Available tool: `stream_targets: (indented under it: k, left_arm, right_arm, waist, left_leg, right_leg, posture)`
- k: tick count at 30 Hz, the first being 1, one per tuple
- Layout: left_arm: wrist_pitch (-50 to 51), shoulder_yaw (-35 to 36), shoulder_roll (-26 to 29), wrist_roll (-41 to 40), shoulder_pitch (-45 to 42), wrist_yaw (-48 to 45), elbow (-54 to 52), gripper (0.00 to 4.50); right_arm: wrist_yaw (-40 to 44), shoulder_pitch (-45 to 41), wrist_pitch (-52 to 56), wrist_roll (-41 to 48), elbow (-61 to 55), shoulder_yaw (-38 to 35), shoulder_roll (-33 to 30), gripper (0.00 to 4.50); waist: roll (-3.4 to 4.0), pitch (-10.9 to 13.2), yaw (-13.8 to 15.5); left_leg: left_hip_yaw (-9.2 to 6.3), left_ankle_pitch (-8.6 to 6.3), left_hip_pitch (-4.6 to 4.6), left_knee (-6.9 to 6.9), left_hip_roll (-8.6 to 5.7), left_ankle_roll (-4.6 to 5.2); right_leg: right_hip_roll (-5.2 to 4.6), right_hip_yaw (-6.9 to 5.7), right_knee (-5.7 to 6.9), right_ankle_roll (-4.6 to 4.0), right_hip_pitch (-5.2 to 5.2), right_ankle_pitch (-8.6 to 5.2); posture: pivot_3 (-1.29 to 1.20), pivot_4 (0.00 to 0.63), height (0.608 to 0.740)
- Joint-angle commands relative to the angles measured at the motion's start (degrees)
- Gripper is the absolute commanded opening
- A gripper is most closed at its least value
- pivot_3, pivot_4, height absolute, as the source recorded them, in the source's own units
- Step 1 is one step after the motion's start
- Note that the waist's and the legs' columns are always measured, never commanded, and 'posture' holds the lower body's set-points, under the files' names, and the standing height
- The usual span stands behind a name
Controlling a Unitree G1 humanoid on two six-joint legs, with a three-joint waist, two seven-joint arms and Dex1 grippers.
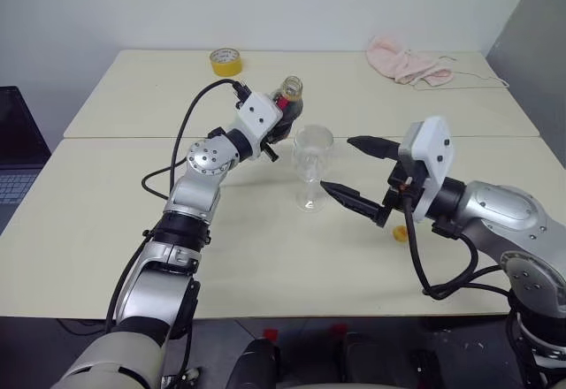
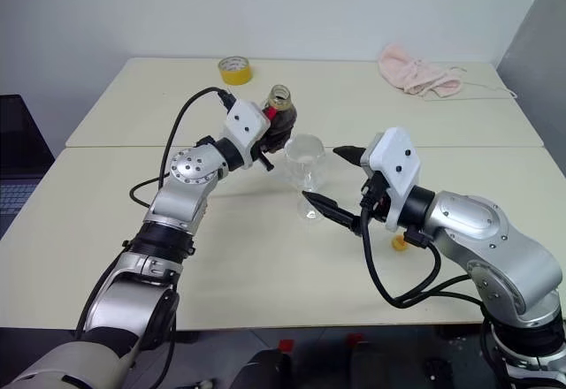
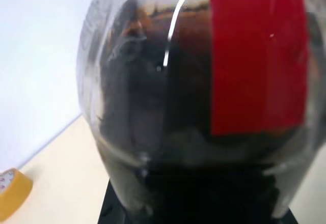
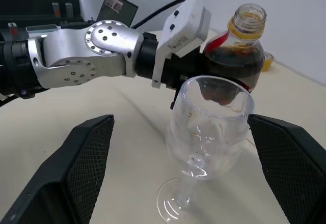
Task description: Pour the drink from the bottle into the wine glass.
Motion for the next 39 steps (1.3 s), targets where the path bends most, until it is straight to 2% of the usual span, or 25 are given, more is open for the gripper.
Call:
stream_targets:
  k: [1,14,27,39]
  left_arm:
    - [-6.0,0.9,1.1,1.4,-3.9,1.6,0.7,0.85]
    - [-22.5,-1.0,5.0,8.3,-7.6,3.8,9.3,0.85]
    - [-33.4,-3.1,7.2,14.8,-11.4,8.6,17.0,0.84]
    - [-39.4,-4.4,10.4,19.4,-12.6,12.1,19.7,0.8]
  right_arm:
    - [-0.7,-1.7,0.2,0.1,-0.5,-0.3,0.4,4.5]
    - [-2.6,-3.3,1.5,-3.0,1.5,2.2,1.3,4.5]
    - [-3.7,-4.5,1.2,-6.6,2.9,4.3,3.3,4.5]
    - [-3.7,-5.2,1.3,-9.2,3.7,5.1,4.7,4.5]
  waist:
    - [0.0,0.0,0.0]
    - [0.0,0.0,0.0]
    - [0.0,0.0,-0.1]
    - [0.0,0.0,-0.9]
  left_leg:
    - [-0.01,0.0,-0.01,0.01,0.0,0.0]
    - [0.01,0.0,-0.04,0.01,-0.01,0.0]
    - [0.02,0.0,-0.07,0.02,-0.07,0.0]
    - [0.07,0.01,-0.19,0.02,-0.07,0.0]
  right_leg:
    - [0.0,-0.01,0.01,0.0,-0.01,0.0]
    - [0.0,0.01,0.06,0.0,-0.08,0.0]
    - [0.0,0.01,0.14,0.0,-0.14,0.0]
    - [0.0,0.07,0.51,0.0,-0.47,0.0]
  posture:
    - [0.0,0.15,0.74]
    - [0.0,0.15,0.74]
    - [0.0,0.15,0.74]
    - [0.0,0.15,0.74]
